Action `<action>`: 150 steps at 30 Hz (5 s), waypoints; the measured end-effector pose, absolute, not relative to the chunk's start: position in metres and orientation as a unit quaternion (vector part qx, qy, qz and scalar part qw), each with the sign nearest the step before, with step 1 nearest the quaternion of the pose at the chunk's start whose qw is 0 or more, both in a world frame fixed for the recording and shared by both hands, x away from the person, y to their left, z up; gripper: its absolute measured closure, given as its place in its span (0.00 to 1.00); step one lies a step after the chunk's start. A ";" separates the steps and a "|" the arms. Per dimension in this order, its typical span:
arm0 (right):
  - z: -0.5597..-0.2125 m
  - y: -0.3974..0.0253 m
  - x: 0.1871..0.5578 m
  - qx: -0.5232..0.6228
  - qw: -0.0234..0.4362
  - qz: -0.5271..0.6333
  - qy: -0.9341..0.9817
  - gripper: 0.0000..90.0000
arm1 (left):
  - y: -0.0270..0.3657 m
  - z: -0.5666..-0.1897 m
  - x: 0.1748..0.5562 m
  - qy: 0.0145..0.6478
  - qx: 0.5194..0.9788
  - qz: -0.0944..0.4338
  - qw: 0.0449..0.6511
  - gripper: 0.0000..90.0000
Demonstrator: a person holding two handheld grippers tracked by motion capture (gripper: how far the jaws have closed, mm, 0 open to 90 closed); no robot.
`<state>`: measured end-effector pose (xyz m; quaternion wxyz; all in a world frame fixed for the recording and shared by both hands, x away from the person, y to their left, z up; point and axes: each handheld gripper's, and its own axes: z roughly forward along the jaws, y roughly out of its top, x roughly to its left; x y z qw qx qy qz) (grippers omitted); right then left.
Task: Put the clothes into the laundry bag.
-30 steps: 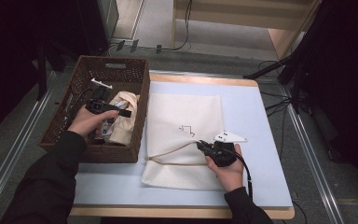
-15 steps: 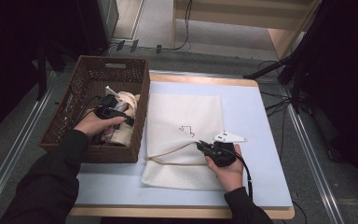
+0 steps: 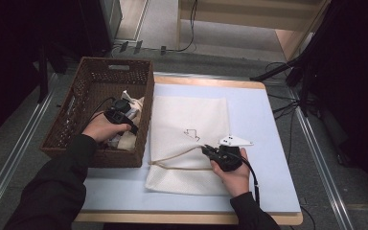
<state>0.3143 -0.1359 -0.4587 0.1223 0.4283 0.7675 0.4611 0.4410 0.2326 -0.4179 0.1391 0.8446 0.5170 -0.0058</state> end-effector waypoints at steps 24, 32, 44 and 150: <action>-0.458 -0.139 0.315 0.426 0.117 0.465 0.767 0.96 | 0.255 -0.391 0.439 0.539 0.807 0.008 0.240 0.72; -0.458 -0.140 0.314 0.427 0.119 0.468 0.765 0.97 | 0.262 -0.371 0.426 0.538 0.786 0.061 0.300 0.72; -0.457 -0.141 0.314 0.423 0.125 0.476 0.761 0.97 | 0.263 -0.353 0.415 0.534 0.762 0.108 0.349 0.72; -0.451 -0.145 0.313 0.423 0.109 0.517 0.736 0.98 | 0.090 -0.419 0.253 0.328 0.851 -0.046 0.407 0.88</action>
